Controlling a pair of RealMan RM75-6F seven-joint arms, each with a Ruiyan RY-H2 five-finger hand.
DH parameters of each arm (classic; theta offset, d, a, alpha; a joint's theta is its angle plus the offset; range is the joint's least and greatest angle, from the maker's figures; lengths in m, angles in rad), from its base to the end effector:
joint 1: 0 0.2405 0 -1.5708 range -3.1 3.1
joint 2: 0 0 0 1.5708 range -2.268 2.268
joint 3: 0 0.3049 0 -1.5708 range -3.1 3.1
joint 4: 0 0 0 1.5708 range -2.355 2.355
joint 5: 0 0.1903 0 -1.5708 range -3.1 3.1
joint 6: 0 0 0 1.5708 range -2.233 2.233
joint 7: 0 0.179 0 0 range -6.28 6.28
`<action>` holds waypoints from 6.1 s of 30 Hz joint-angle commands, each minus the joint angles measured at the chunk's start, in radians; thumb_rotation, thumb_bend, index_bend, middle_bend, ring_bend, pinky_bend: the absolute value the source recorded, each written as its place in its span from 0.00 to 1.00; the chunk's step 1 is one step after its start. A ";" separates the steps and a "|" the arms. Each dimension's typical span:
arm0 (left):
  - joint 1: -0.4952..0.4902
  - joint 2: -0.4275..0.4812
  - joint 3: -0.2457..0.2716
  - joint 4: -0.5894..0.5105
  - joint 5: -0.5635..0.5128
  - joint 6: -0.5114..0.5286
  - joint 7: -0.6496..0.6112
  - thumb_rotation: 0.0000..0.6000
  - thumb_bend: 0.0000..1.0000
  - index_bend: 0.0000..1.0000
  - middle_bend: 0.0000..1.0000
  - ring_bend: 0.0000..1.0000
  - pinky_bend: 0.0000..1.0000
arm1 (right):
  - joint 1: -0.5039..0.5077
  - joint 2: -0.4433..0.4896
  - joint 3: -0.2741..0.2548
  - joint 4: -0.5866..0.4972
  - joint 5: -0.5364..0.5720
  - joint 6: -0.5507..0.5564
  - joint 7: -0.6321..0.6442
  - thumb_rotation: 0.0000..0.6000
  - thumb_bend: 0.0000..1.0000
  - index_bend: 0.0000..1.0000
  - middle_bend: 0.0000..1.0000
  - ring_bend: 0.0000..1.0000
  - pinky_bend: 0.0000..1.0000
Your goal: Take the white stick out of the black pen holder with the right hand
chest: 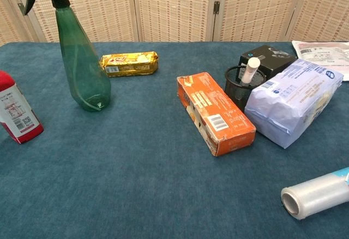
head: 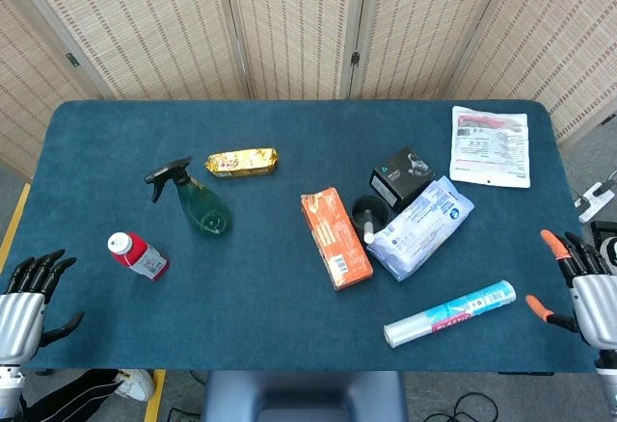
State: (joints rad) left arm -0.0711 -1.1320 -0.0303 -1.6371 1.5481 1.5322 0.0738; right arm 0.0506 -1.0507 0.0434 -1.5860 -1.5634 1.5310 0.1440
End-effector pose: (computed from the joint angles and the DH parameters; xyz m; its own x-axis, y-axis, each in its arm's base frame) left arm -0.3352 0.2090 0.1928 0.4305 -0.0208 0.9024 0.9013 -0.0441 -0.4310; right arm -0.3474 -0.2051 0.2268 0.3522 0.0224 0.9357 -0.9348 -0.0412 0.3528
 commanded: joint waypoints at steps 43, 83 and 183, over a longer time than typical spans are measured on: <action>0.048 0.004 0.008 0.049 -0.001 0.056 -0.083 1.00 0.28 0.20 0.15 0.14 0.13 | 0.407 -0.260 0.164 -0.001 0.179 -0.432 -0.202 1.00 0.03 0.39 0.29 0.07 0.13; 0.023 -0.001 -0.009 0.047 -0.023 0.014 -0.058 1.00 0.28 0.20 0.15 0.14 0.13 | 0.571 -0.551 0.199 0.247 0.285 -0.483 -0.200 1.00 0.20 0.51 0.33 0.07 0.13; -0.008 -0.020 -0.010 0.046 -0.013 -0.005 -0.056 1.00 0.28 0.20 0.15 0.14 0.13 | 0.335 -0.225 0.295 -0.043 0.329 -0.258 0.217 1.00 0.43 0.64 0.43 0.17 0.13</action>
State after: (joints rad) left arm -0.0787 -1.1524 -0.0404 -1.5907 1.5351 1.5270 0.0177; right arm 0.3770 -1.1672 0.3556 -1.7348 -1.1952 1.0890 0.6550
